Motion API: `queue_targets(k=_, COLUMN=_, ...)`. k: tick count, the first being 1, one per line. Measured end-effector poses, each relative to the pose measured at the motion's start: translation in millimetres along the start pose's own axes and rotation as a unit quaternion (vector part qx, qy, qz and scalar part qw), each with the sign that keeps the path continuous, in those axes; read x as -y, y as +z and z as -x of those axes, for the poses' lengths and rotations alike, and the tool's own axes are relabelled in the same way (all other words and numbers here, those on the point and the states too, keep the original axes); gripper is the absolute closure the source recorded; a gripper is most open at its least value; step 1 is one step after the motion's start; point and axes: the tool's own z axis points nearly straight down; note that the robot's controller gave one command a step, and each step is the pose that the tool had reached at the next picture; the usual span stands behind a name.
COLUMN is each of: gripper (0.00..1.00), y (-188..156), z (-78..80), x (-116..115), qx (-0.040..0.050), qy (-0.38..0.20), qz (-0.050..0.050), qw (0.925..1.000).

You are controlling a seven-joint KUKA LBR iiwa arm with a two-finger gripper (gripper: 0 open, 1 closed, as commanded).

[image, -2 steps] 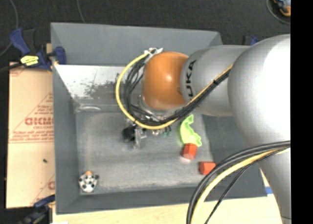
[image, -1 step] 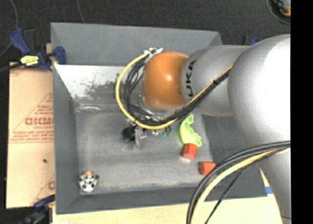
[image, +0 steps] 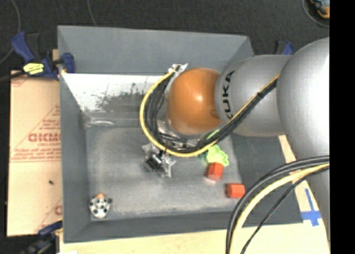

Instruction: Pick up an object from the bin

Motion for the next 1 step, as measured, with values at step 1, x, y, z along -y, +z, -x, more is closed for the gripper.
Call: queue_targets(k=1, gripper=1.0, y=-4.4, z=-10.1, x=1.0, qx=-0.0033, qy=-0.004, qz=0.002, qw=1.0)
